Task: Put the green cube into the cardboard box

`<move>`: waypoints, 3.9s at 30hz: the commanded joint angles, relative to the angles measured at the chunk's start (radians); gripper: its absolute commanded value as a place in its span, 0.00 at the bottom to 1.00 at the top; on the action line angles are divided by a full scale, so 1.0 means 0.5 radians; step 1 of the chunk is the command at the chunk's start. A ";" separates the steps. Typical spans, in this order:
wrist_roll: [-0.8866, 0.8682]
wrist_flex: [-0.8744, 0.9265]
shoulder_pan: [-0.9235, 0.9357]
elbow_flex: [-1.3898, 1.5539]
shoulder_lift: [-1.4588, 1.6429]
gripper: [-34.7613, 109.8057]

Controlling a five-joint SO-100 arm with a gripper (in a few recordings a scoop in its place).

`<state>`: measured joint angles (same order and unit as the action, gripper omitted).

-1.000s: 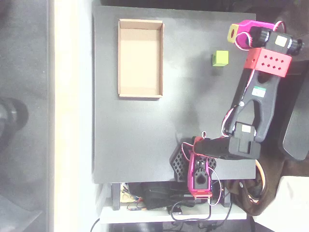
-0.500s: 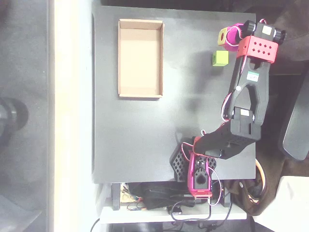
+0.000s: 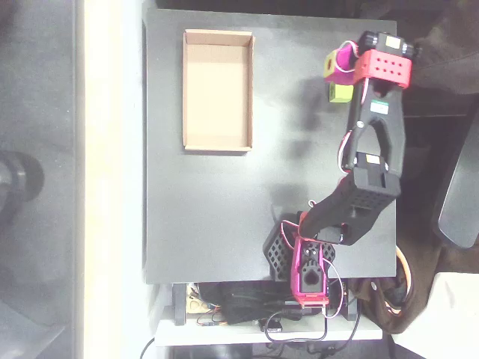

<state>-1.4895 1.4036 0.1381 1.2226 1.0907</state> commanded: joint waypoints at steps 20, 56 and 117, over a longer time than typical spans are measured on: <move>-0.009 0.028 -0.003 -0.006 -0.169 0.48; -0.009 0.040 0.031 -0.006 -0.141 0.34; -0.009 0.009 -1.378 -0.037 0.761 0.32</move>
<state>-1.4880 1.4082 -0.5216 1.2164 1.5125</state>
